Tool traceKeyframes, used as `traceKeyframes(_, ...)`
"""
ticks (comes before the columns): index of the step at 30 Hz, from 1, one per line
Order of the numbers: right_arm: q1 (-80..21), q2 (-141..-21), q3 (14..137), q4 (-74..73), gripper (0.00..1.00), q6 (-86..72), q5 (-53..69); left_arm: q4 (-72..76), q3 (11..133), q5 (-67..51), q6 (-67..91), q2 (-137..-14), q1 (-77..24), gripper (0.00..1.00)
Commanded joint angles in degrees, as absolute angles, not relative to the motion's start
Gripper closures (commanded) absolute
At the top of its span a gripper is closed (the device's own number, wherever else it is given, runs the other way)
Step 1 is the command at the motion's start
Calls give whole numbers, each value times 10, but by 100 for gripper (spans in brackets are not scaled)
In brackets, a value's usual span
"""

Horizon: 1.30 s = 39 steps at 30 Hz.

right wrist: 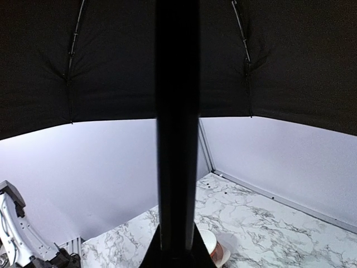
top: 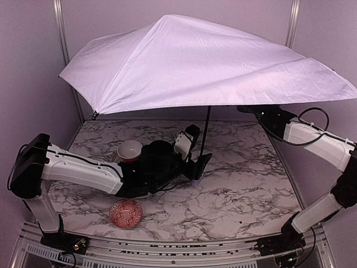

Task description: Put away the umbrella

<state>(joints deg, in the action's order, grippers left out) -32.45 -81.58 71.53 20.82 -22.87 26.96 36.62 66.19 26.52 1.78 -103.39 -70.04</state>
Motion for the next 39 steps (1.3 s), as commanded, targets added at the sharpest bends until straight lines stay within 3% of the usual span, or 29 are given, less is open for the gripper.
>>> traceKeyframes(1, -301, -787, 733, 296, 100, -283, 391, 403, 633, 83, 59, -990, -664, 30)
traceKeyframes(5, -301, -779, 720, 330, 100, -313, 417, 430, 633, 47, 55, -990, -661, 33)
traceKeyframes(13, -301, -777, 710, 369, 100, -339, 448, 450, 653, 42, 91, -1013, -654, 56)
traceKeyframes(19, -302, -770, 705, 369, 100, -333, 447, 453, 657, 16, 114, -1018, -654, 99)
traceKeyframes(21, -302, -767, 698, 378, 94, -332, 437, 457, 655, 16, 119, -1018, -654, 100)
traceKeyframes(25, -301, -758, 675, 427, 58, -328, 386, 470, 652, 15, 124, -1025, -654, 100)
traceKeyframes(27, -302, -757, 667, 451, 46, -325, 346, 483, 649, 13, 125, -1029, -654, 100)
traceKeyframes(39, -295, -794, 645, 616, 34, -376, 225, 583, 620, 20, 124, -1047, -657, 100)
